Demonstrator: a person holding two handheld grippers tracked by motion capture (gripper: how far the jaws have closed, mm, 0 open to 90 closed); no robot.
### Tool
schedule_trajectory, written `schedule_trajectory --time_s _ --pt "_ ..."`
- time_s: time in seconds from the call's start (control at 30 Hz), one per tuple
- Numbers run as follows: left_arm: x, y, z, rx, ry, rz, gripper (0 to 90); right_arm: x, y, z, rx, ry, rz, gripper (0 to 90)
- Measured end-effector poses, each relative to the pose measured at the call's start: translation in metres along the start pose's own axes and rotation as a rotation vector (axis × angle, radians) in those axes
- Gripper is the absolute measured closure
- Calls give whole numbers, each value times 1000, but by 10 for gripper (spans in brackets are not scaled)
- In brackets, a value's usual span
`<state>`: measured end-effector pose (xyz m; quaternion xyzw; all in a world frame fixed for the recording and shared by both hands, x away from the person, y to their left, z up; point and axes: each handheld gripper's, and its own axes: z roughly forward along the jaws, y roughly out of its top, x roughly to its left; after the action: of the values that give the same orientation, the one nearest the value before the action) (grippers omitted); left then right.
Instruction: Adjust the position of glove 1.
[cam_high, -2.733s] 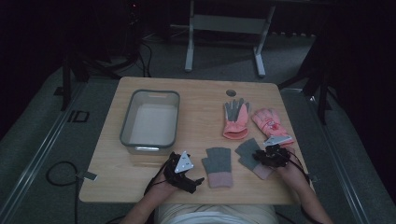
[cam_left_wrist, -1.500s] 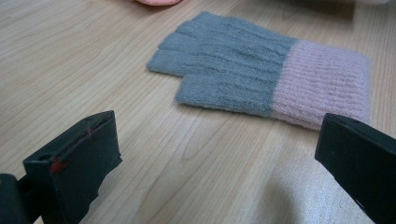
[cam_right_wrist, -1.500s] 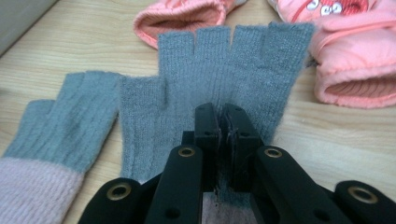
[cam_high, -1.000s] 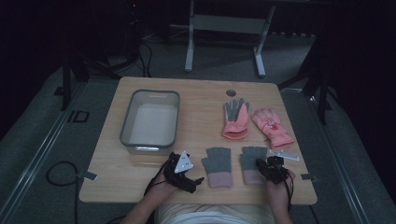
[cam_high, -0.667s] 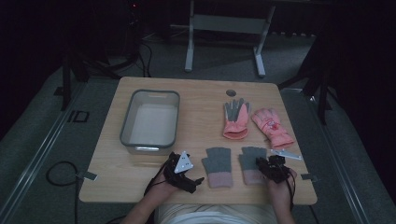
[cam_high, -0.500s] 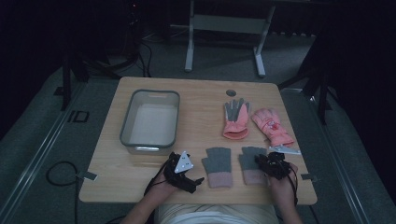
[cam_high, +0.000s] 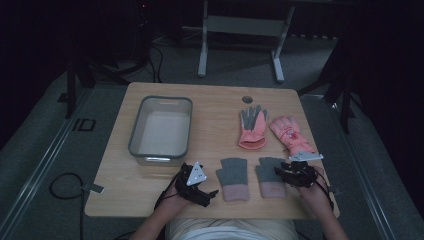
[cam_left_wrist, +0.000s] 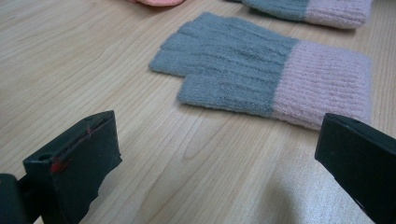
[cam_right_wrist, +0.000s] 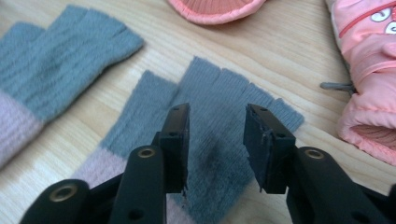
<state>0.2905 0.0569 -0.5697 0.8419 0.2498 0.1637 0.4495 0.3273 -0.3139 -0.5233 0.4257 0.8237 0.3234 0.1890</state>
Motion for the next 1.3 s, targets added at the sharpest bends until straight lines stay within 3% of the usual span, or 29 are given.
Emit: schedule_trajectory --time_s 0.1,0.3,0.37,0.43,0.63,0.8,0.87,1.0,1.17,1.3 --pt "0 0 0 1 1 -1 0 1 -4 4 12 -4 -19 592" --pt "0 0 0 -2 0 -6 0 1 -11 12 30 -18 6 606" --pt "0 0 0 -3 2 -4 0 4 -14 16 57 -40 -3 628" --pt "0 0 0 -3 1 -5 0 5 -16 17 45 -43 21 675" --pt "0 0 0 -3 2 -4 0 9 -13 19 57 -86 20 823" --pt "-1 0 0 -2 10 -1 0 11 -11 18 55 -99 48 850" --pt "0 0 0 -3 7 -4 0 11 -8 12 27 -100 82 851" --pt "0 0 0 -4 3 -7 0 14 9 -7 -33 -108 103 852" --pt "0 0 0 -4 6 -1 0 26 40 -33 -110 -91 89 853" --pt "0 0 0 -5 4 -3 0 44 59 -44 -201 -65 74 853"
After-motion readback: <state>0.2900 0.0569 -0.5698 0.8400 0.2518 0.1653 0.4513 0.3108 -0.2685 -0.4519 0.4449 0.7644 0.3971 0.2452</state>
